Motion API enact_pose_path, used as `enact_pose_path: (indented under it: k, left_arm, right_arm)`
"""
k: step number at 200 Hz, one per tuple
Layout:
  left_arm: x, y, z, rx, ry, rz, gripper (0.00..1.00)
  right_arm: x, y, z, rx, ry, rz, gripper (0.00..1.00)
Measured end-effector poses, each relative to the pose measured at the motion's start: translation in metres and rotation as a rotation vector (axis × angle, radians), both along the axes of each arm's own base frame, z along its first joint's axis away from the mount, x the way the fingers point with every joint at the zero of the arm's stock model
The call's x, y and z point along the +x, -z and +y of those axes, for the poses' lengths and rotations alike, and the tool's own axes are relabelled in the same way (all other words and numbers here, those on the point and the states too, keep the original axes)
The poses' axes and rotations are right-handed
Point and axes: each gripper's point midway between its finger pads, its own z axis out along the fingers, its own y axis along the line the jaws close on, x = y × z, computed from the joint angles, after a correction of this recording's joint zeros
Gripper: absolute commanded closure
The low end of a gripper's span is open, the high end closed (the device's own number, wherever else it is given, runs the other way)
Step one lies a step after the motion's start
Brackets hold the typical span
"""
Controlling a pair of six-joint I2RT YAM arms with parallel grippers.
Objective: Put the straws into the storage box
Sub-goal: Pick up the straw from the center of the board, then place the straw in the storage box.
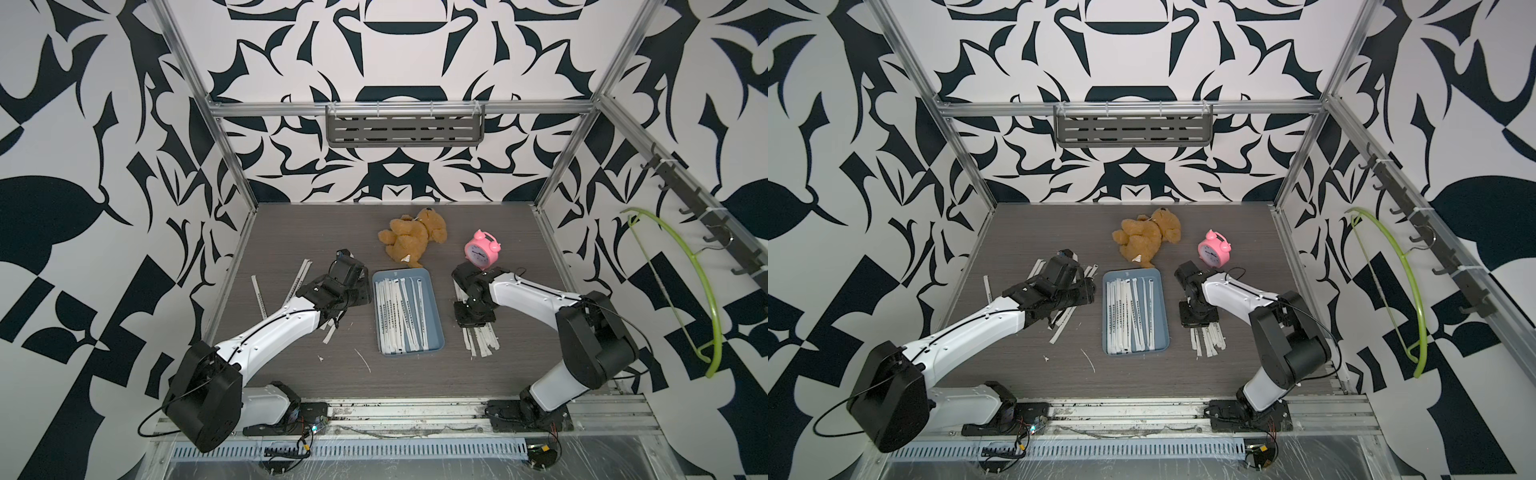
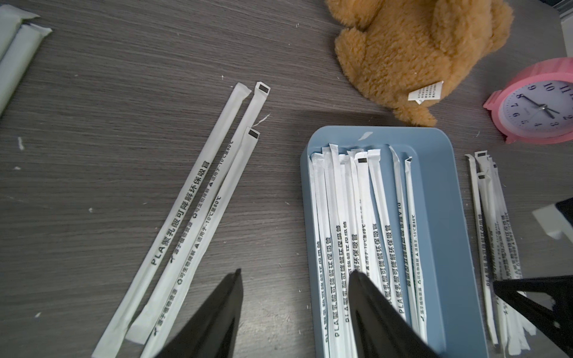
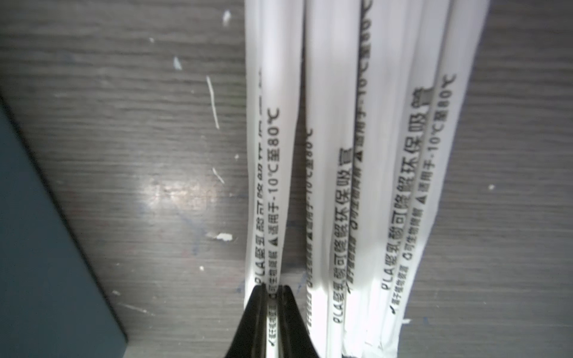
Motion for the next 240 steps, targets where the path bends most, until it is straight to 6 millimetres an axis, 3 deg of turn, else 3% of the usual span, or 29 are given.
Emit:
enact_pose_path:
  k: [37,63,96,114,136,173,240]
  left_arm:
    - [0.0,0.002,0.0,0.005,0.0,0.005,0.39]
    - [0.0,0.003,0.001,0.008,-0.006,0.007,0.39]
    - [-0.002,0.005,0.002,0.006,-0.02,0.02,0.4]
    - [-0.007,0.009,0.007,0.011,-0.033,0.03,0.39]
    - [-0.014,0.006,0.016,0.02,-0.047,0.025,0.39]
    - [-0.018,0.002,0.022,0.016,-0.06,0.007,0.39]
    - [-0.018,0.01,0.022,0.029,-0.063,0.029,0.39]
  right_arm:
    - [-0.004,-0.015,0.002,0.009,-0.012,-0.014,0.89]
    - [-0.006,-0.033,0.016,0.032,-0.029,-0.042,0.89]
    - [0.001,-0.067,0.076,0.106,-0.097,-0.129,0.9]
    - [0.009,-0.075,0.107,0.149,-0.107,-0.17,0.91]
    - [0.022,-0.06,0.126,0.141,-0.088,-0.169,0.91]
    - [0.027,-0.015,0.125,0.059,-0.062,-0.098,0.92]
    - [0.031,0.002,0.132,0.05,-0.043,-0.069,0.92]
